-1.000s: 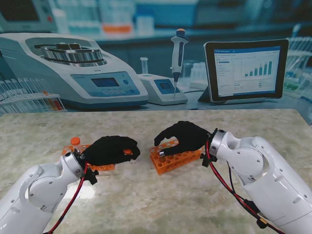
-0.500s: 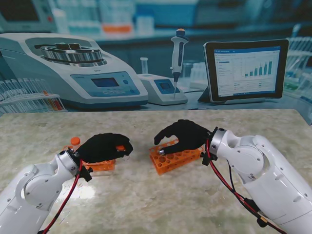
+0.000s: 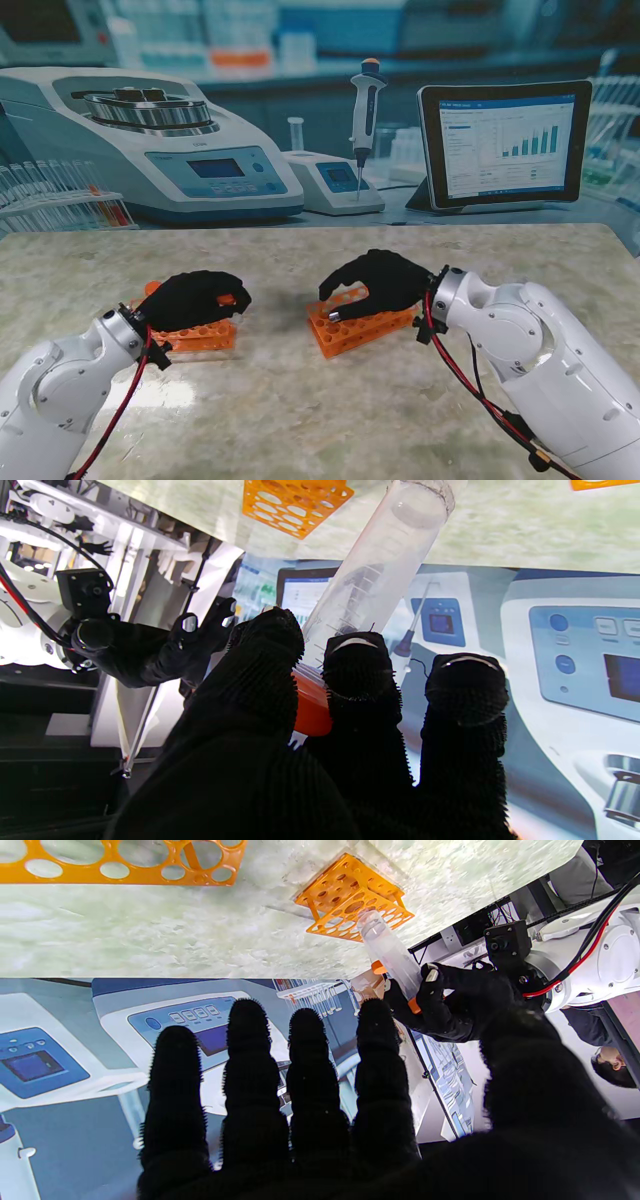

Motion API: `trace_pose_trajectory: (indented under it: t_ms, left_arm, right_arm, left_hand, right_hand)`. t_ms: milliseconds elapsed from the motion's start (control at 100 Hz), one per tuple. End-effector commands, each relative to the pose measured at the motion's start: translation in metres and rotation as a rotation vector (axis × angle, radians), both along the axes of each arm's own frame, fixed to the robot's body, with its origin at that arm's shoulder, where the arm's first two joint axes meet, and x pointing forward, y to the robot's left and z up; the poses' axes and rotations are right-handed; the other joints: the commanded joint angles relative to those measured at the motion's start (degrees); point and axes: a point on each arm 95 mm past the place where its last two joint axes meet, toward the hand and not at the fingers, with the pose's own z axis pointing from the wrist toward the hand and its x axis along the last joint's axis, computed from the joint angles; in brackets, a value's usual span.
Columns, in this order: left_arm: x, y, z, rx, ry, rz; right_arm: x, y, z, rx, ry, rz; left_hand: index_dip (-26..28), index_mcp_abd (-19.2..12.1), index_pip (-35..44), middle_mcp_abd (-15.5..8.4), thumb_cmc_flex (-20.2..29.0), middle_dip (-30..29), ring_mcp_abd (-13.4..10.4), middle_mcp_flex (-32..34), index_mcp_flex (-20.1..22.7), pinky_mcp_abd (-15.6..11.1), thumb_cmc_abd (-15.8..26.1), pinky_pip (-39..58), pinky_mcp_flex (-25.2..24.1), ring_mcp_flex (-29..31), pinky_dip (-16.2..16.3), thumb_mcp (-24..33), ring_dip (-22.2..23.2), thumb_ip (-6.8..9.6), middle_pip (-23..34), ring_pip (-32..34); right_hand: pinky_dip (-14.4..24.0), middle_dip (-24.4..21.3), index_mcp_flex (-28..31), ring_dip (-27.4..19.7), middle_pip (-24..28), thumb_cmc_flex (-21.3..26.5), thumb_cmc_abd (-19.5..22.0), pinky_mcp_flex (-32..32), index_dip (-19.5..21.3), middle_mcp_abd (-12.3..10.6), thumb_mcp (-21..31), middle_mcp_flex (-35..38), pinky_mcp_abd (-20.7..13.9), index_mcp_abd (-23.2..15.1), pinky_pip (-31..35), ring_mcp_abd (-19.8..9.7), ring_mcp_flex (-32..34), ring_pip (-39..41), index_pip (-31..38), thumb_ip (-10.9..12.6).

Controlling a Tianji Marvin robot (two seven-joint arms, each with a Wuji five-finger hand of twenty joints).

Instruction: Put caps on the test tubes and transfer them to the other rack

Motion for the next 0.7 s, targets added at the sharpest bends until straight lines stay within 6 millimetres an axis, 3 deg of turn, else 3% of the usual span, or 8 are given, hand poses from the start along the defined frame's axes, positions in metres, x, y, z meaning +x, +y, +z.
trace_pose_trajectory:
  t_ms: [0, 690]
  left_arm:
    - [0.000, 0.005, -0.007, 0.006, 0.017, 0.020]
    - [0.008, 0.033, -0.027, 0.021, 0.034, 0.130]
  right_arm:
    - [-0.003, 0.001, -0.003, -0.002, 0.005, 0.002]
    - [-0.004, -0.005, -0.010, -0.013, 0.014, -0.011]
  left_hand:
    - [8.3, 1.7, 18.2, -7.5, 10.8, 3.7, -1.5, 10.4, 7.8, 1.8, 11.5, -0.1, -0.3, -1.7, 2.4, 18.6, 0.8, 1.48, 19.9, 0.3]
    - [8.0, 2.0, 18.1, -7.3, 10.8, 3.7, -0.7, 10.2, 7.6, 2.3, 11.5, -0.2, -1.1, -2.1, 2.7, 18.7, 1.2, 1.39, 19.8, 0.2]
  right_hand:
    - [-0.9, -0.5, -1.3, -0.8, -0.6, 0.5, 2.1, -1.0, -0.6, -1.7, -1.4, -0.3, 1.3, -1.2, 0.2, -0.9, -1.1, -1.6, 0.7, 1.5]
    - [-1.0, -0.5, -1.3, -0.9, -0.7, 0.8, 2.5, -1.3, -0.5, -1.9, -2.0, -0.5, 1.3, -1.0, 0.2, -0.7, -1.4, -1.7, 0.7, 1.5]
